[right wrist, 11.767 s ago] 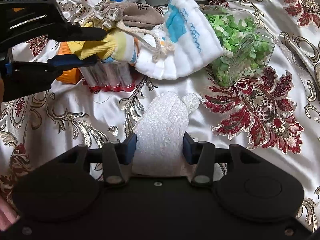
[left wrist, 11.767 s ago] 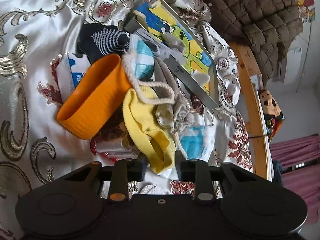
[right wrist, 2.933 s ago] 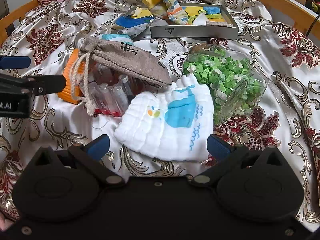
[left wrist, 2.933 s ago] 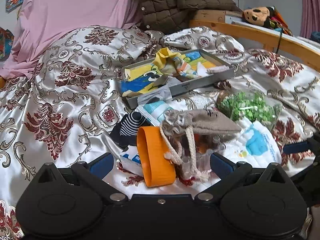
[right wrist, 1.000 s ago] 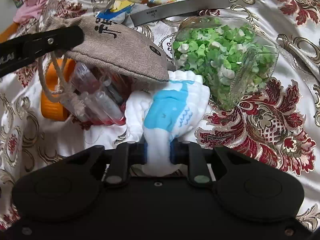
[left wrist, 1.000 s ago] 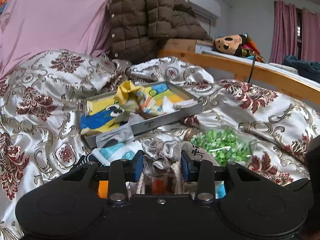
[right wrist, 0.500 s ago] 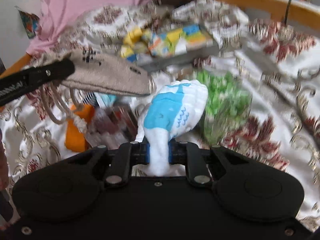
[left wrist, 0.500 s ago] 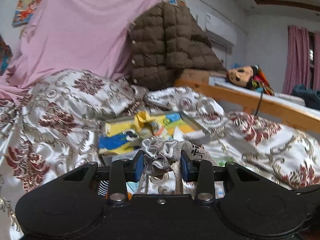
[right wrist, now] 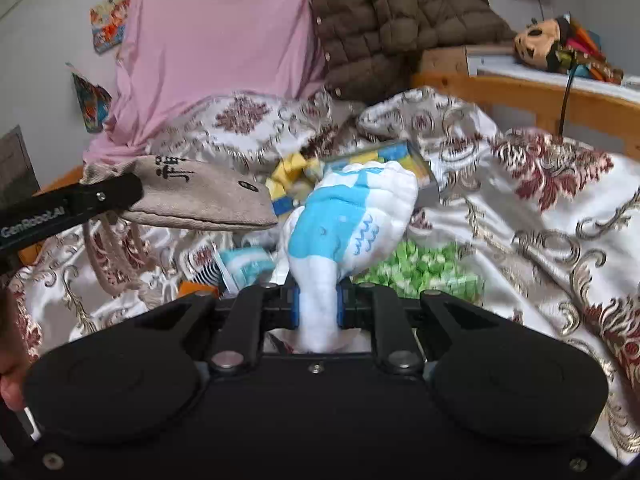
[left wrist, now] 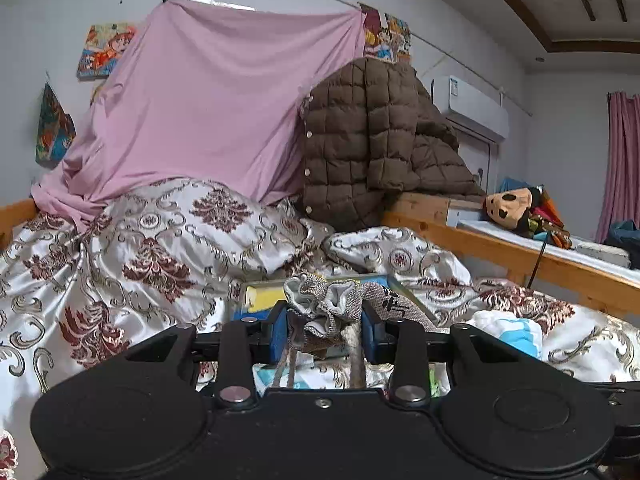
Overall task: Organize soft objects
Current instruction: 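Carry the beige pouch with the left tool while the right tool carries the whale-print cloth to the tray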
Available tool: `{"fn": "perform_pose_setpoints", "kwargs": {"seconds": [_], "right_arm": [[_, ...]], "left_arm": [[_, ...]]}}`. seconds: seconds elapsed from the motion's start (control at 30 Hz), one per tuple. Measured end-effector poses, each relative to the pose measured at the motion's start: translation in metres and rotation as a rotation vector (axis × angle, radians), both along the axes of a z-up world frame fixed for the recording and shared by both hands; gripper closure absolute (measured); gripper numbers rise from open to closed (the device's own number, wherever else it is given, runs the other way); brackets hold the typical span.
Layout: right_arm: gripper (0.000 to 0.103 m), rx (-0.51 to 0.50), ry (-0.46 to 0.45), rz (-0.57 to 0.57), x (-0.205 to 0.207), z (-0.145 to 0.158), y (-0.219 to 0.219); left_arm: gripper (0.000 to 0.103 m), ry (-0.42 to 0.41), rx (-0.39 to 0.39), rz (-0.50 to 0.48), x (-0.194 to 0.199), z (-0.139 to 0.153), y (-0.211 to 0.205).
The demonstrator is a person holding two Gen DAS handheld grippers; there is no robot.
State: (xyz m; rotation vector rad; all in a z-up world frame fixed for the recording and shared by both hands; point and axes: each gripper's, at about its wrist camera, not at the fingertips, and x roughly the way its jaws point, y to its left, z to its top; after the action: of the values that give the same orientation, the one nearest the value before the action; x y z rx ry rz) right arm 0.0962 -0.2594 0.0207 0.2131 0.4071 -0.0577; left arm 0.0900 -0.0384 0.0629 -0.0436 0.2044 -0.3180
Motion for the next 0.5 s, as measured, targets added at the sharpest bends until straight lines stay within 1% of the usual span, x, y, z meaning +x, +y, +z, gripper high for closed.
{"fn": "perform_pose_setpoints", "kwargs": {"seconds": [0.13,0.23,0.3,0.37,0.5], "right_arm": [[0.094,-0.011,-0.051,0.012,-0.006,0.013,-0.006],[0.094,-0.053,-0.095,0.02,0.0,0.03,-0.013],[0.094,-0.087,-0.124,0.024,0.009,0.042,-0.021],[0.094,-0.099,-0.151,0.024,0.019,0.049,-0.031],[0.094,-0.106,-0.173,0.014,0.058,0.049,-0.052]], "left_arm": [[0.065,-0.032,0.016,0.018,0.001,0.012,-0.009],[0.065,-0.043,0.013,0.036,0.009,0.021,-0.013],[0.065,-0.044,0.009,0.049,0.019,0.026,-0.015],[0.065,-0.042,0.017,0.062,0.033,0.03,-0.019],[0.065,-0.029,0.019,0.094,0.071,0.035,-0.031]]}}
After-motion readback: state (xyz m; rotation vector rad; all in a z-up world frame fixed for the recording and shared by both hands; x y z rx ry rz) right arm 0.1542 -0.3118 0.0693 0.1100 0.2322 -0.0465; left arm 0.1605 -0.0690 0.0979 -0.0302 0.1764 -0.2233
